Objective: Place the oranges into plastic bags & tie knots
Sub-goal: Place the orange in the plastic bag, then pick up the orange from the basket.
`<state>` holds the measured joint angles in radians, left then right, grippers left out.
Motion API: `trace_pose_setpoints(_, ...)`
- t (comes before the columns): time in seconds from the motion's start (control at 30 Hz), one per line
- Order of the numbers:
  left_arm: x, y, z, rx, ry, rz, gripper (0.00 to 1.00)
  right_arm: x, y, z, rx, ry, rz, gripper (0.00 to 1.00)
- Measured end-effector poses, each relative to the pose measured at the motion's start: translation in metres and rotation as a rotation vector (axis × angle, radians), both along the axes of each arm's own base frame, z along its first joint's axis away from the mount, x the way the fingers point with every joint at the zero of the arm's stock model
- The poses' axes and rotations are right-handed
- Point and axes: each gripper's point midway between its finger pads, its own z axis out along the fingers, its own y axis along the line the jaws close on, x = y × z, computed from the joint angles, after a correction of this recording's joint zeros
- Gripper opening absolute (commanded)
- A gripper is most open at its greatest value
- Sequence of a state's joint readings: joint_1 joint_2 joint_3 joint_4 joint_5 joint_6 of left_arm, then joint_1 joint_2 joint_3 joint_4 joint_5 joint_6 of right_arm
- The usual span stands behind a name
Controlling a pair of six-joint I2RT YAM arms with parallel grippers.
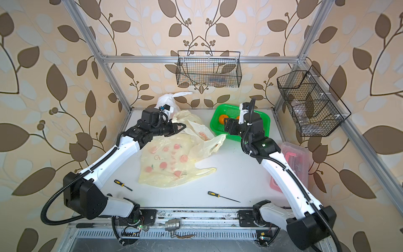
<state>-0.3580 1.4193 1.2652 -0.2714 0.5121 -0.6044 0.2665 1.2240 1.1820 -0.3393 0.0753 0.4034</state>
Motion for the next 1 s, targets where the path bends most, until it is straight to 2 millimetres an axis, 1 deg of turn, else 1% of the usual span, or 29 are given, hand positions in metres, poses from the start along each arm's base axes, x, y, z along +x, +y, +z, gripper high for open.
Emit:
trace_pose_setpoints(0.07,0.001,-0.001,0.001,0.007,0.006,-0.004,0.00,0.031,-0.026,-0.028,-0.001,0.093,-0.090,0.85)
trace_pose_setpoints(0.13,0.003,-0.002,0.001,0.022,0.007,-0.013,0.00,0.061,-0.043,-0.055,-0.004,0.162,-0.147,0.85)
trace_pose_setpoints(0.17,0.005,-0.002,0.002,0.031,0.007,-0.018,0.00,0.078,-0.053,-0.073,-0.005,0.208,-0.177,0.85)
trace_pose_setpoints(0.27,0.008,-0.003,-0.001,0.065,0.009,-0.033,0.00,0.117,-0.071,-0.121,-0.007,0.309,-0.225,0.85)
trace_pose_setpoints(0.37,0.008,-0.002,-0.005,0.095,0.016,-0.038,0.00,0.150,-0.083,-0.156,-0.007,0.371,-0.257,0.85)
trace_pose_setpoints(0.47,0.005,-0.003,-0.007,0.110,0.021,-0.045,0.00,0.178,-0.090,-0.181,0.004,0.403,-0.282,0.88)
trace_pose_setpoints(0.57,0.003,-0.005,-0.009,0.115,0.029,-0.051,0.00,0.193,-0.093,-0.201,0.012,0.434,-0.302,0.89)
trace_pose_setpoints(0.67,0.003,-0.005,-0.009,0.115,0.028,-0.051,0.00,0.204,-0.095,-0.210,0.023,0.445,-0.314,0.89)
trace_pose_setpoints(0.7,0.003,-0.005,-0.009,0.115,0.028,-0.051,0.00,0.208,-0.095,-0.216,0.025,0.452,-0.318,0.89)
trace_pose_setpoints(0.77,0.003,-0.005,-0.009,0.115,0.028,-0.051,0.00,0.210,-0.096,-0.223,0.028,0.466,-0.323,0.90)
trace_pose_setpoints(0.87,0.003,-0.005,-0.009,0.115,0.028,-0.051,0.00,0.214,-0.098,-0.227,0.023,0.478,-0.334,0.91)
trace_pose_setpoints(0.93,0.003,-0.005,-0.009,0.115,0.028,-0.051,0.00,0.226,-0.102,-0.226,0.006,0.472,-0.353,0.90)
trace_pose_setpoints(0.97,0.003,-0.005,-0.009,0.114,0.029,-0.051,0.00,0.235,-0.104,-0.227,0.002,0.456,-0.361,0.87)
trace_pose_setpoints(1.0,0.003,-0.005,-0.010,0.115,0.029,-0.051,0.00,0.238,-0.105,-0.228,-0.001,0.452,-0.366,0.84)
